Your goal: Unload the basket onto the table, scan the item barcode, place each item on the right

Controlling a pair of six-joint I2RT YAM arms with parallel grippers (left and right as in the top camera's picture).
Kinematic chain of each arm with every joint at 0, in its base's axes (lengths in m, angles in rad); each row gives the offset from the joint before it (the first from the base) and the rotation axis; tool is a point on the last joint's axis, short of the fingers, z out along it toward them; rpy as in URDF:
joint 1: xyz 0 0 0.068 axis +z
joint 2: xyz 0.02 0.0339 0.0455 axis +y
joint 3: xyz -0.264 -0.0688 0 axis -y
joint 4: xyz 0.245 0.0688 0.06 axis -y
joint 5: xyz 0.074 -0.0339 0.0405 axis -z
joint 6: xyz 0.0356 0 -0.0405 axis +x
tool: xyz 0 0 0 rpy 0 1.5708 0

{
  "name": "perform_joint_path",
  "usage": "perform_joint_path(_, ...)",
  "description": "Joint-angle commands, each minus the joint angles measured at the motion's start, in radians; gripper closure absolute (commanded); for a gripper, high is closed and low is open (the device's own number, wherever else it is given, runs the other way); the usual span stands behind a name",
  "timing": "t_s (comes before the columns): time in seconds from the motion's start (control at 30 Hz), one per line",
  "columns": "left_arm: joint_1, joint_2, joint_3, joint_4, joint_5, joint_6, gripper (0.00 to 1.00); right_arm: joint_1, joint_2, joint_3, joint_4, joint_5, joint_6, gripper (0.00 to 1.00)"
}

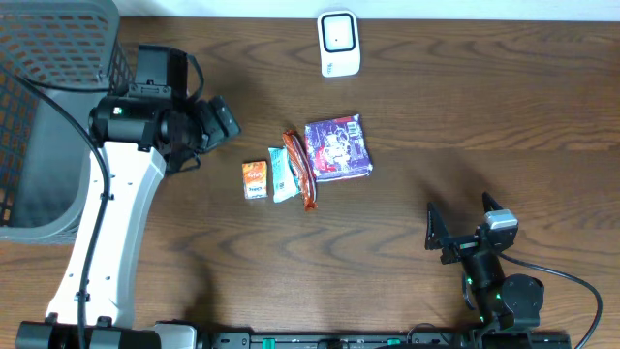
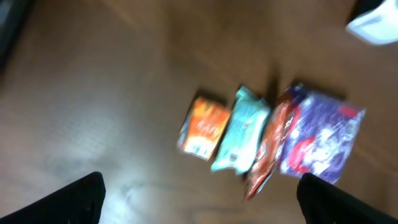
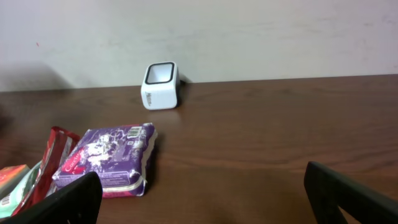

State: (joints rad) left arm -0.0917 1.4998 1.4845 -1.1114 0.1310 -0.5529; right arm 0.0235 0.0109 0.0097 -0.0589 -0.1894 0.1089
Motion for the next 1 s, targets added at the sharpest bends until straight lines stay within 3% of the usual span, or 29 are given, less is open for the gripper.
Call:
perform_joint_path(0.0,0.004,0.003,0.014,-0.047,-0.012,0.010,0.02,-0.005,-0.005,-0.004,-0.001,0.000,-0.013,0.01)
perform_joint_path(0.33,0.004,-0.008,0.014,-0.086,0.069,0.228,0.02,-0.005,-0.005,-0.004,-0.001,0.000,-0.013,0.01)
perform_joint_path(0.97,0.004,-0.253,-0.071,-0.169,0.059,0.238,0.02,-0.005,-0.005,-0.004,-0.001,0.000,-0.013,0.01)
